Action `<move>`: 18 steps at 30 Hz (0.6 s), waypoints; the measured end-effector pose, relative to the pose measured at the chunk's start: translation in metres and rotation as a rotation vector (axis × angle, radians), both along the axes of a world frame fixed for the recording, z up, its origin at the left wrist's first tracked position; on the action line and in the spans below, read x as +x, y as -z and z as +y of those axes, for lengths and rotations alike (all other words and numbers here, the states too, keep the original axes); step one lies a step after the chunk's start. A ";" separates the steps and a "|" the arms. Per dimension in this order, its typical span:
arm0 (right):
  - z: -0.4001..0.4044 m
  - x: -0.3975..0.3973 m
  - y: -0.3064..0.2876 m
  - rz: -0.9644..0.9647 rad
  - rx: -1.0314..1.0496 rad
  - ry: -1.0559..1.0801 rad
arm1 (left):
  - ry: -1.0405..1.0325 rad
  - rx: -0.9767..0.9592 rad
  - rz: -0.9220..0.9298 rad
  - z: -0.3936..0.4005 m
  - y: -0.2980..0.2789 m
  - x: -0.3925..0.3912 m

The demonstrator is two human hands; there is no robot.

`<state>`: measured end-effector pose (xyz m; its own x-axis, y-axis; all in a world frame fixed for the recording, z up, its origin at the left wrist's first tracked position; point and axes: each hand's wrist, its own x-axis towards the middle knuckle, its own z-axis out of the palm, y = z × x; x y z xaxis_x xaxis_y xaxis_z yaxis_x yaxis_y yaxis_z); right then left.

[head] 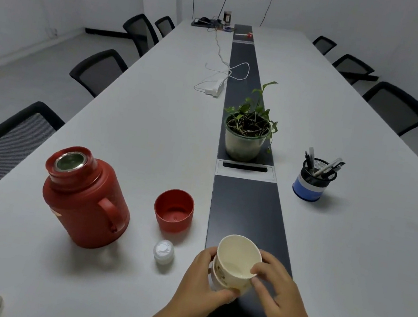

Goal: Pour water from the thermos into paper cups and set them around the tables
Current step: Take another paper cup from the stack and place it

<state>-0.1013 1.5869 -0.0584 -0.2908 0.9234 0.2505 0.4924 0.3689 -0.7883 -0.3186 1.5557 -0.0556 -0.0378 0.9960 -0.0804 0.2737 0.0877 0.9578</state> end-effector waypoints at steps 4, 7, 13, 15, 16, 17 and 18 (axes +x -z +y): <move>0.000 0.000 -0.020 0.072 0.005 0.045 | 0.004 0.001 -0.013 0.000 -0.004 0.000; -0.003 0.004 -0.036 0.083 0.057 0.111 | 0.022 0.017 0.020 0.000 -0.010 0.001; -0.036 0.018 -0.063 0.190 0.151 0.172 | -0.059 0.015 0.068 -0.026 -0.003 -0.009; -0.054 0.021 -0.065 0.279 0.147 0.145 | -0.137 0.006 0.103 -0.058 0.016 -0.020; -0.062 0.020 -0.064 0.328 0.133 0.113 | -0.157 0.017 0.155 -0.079 0.028 -0.028; -0.071 0.014 -0.061 0.353 0.106 0.078 | -0.178 0.028 0.215 -0.104 0.042 -0.040; -0.081 0.004 -0.058 0.343 0.075 0.051 | -0.201 0.021 0.265 -0.131 0.059 -0.054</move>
